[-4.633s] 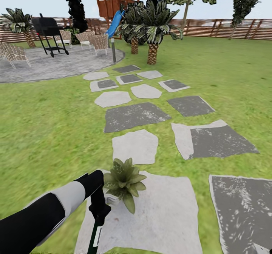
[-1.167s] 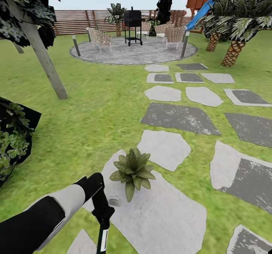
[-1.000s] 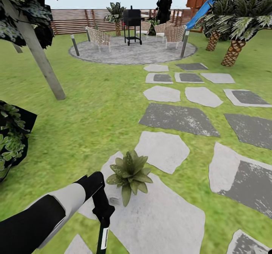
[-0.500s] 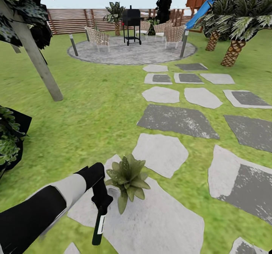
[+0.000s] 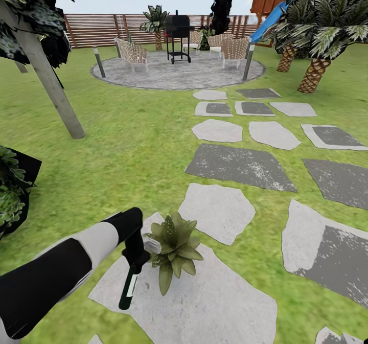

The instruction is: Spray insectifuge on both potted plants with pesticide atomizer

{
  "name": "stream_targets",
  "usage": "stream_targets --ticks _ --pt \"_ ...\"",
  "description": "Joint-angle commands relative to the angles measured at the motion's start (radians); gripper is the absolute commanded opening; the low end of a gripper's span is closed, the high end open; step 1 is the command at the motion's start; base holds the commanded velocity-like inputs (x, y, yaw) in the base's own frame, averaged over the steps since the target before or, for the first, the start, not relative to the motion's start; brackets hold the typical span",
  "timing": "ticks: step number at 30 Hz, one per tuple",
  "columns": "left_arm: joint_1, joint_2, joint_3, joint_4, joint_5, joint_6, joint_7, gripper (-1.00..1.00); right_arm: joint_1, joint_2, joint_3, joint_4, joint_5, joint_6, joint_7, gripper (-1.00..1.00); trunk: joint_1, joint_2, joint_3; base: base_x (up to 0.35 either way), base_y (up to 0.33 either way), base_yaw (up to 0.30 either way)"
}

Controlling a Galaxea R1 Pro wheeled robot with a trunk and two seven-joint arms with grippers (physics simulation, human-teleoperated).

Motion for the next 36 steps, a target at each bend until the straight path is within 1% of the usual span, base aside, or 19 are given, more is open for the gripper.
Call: stream_targets --ticks 1,5,15,19,22,28,36 --pt "0.0 -0.005 0.003 -0.001 -0.011 0.004 -0.009 -1.0 0.0 0.0 -0.001 -0.001 0.01 0.002 0.01 1.0 0.0 0.0 -0.001 0.0 0.0 0.0" --pt "0.008 -0.011 0.003 -0.001 -0.011 0.004 -0.008 -1.0 -0.001 0.001 -0.001 -0.001 0.009 0.002 0.011 1.0 0.0 0.0 -0.001 0.0 0.0 0.0" --pt "0.059 -0.02 0.004 -0.005 -0.003 0.004 -0.009 -1.0 0.0 0.001 -0.001 -0.001 0.009 0.002 0.011 1.0 0.0 0.0 -0.001 0.0 0.0 0.0" --pt "0.06 -0.03 0.005 -0.008 -0.001 0.004 -0.009 -1.0 -0.001 0.001 -0.001 -0.001 0.01 0.002 0.012 1.0 0.0 0.0 -0.001 0.0 0.0 0.0" --pt "0.061 -0.03 0.004 -0.005 -0.001 0.004 -0.009 -1.0 -0.001 0.001 -0.001 -0.002 0.009 0.002 0.013 1.0 0.0 0.0 -0.001 0.0 0.0 -0.102" --pt "0.061 -0.03 0.002 -0.004 -0.002 0.004 -0.007 -1.0 -0.001 0.001 -0.001 -0.002 0.009 0.002 0.013 1.0 0.0 0.0 -0.001 0.0 0.0 -0.229" --pt "0.061 -0.03 0.002 -0.003 -0.002 0.004 -0.008 -1.0 -0.001 0.001 -0.001 -0.002 0.008 0.002 0.012 1.0 0.0 0.0 -0.001 0.0 -0.027 -0.018"
